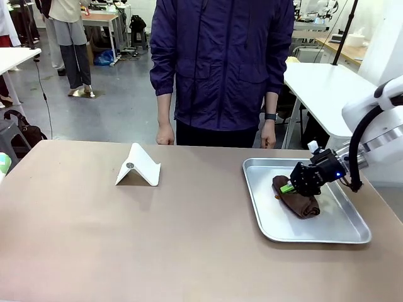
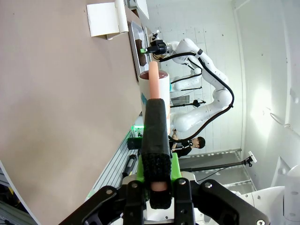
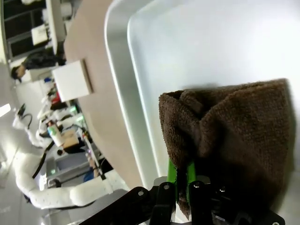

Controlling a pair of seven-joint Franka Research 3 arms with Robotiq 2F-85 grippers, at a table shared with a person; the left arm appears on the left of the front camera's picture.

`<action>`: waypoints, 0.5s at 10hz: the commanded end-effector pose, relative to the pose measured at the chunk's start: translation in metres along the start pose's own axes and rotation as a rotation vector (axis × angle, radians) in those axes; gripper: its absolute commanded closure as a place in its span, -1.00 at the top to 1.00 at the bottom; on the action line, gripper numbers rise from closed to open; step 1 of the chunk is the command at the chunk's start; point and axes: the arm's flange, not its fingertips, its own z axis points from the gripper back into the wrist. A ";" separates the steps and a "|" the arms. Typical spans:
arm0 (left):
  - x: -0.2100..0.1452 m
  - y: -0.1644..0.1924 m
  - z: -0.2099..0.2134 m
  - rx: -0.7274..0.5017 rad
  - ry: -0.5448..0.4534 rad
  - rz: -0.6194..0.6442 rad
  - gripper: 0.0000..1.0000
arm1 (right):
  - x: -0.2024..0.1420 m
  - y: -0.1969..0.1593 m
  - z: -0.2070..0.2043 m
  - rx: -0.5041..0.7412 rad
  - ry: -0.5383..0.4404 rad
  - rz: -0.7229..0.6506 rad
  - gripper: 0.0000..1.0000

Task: Clean the surface of the table.
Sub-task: Clean the area not pointed to by the person.

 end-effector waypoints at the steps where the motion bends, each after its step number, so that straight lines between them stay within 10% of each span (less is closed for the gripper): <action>1: -0.002 -0.006 -0.003 -0.002 -0.019 0.000 -0.55 | -0.005 0.011 -0.013 0.022 0.051 0.063 -0.83; 5: -0.002 -0.006 -0.003 -0.002 -0.019 0.000 -0.55 | -0.032 0.013 -0.029 -0.098 0.143 0.256 -0.83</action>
